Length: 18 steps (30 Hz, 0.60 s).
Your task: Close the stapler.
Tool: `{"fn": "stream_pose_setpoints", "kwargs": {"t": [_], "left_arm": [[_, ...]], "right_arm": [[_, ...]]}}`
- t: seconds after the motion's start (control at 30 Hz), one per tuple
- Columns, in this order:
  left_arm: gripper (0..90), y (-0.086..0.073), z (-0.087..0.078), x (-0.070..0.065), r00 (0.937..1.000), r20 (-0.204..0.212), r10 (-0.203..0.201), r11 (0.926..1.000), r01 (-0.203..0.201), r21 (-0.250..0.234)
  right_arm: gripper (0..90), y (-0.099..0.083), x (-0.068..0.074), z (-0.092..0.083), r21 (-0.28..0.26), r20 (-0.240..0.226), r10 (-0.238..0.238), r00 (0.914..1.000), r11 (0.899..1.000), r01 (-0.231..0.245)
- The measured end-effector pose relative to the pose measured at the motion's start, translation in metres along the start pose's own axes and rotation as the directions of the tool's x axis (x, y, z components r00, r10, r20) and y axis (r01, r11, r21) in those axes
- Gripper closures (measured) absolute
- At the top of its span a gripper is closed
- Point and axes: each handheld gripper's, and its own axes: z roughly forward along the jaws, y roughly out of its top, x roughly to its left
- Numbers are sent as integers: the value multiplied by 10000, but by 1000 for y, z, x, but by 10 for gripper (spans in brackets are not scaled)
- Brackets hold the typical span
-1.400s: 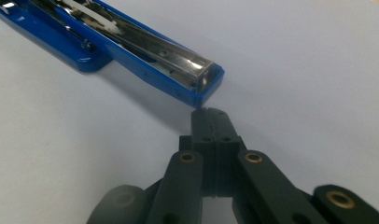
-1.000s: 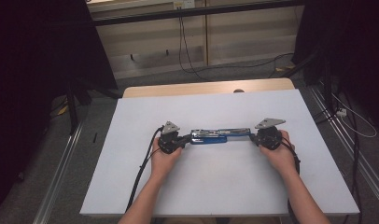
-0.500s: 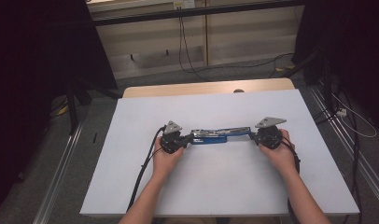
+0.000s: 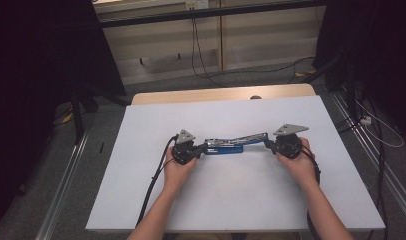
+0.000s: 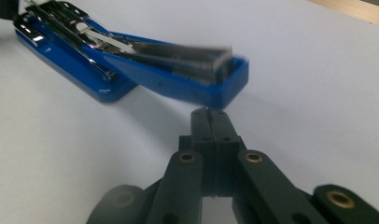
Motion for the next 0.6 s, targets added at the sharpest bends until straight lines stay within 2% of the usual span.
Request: {"fn": "stream_pose_setpoints", "kwargs": {"t": [0.17, 0.2, 0.27, 0.4, 0.43, 0.5, 0.53, 0.6], "left_arm": [[900, 0, 0, -2, 10000, 30, 17, 10000, -17, 28], [900, 0, -1, -2, 9999, 148, -72, 10000, 72, -1], [900, 1, -2, -2, 10000, 18, 28, 10000, -28, 53], [874, 0, -3, -2, 9999, 141, -54, 10000, 52, 84], [850, 1, -4, -2, 9998, 152, -151, 9999, 150, 71], [725, 2, -9, -2, 9996, 183, -223, 9997, 221, 138], [687, 3, -13, -2, 9995, 119, -303, 9995, 303, 17], [578, 3, -23, -1, 9979, 276, -590, 9982, 593, -120]], "right_arm": [[900, 6, 5, -1, -332, -334, -38, 9994, 9994, 27], [900, 7, 5, -2, -386, -294, -41, 9996, 9992, 30], [900, 8, 5, -3, -451, -334, -65, 9994, 9990, 50], [881, 6, 6, -4, -378, -352, -106, 9993, 9992, 93], [865, 5, 6, -4, -397, -373, -91, 9993, 9992, 77], [820, 4, 7, -4, -508, -536, -88, 9985, 9987, 61], [789, 4, 8, -4, -543, -488, -136, 9987, 9985, 110], [732, 2, 10, -6, -577, -535, -62, 9985, 9983, 31]]}}
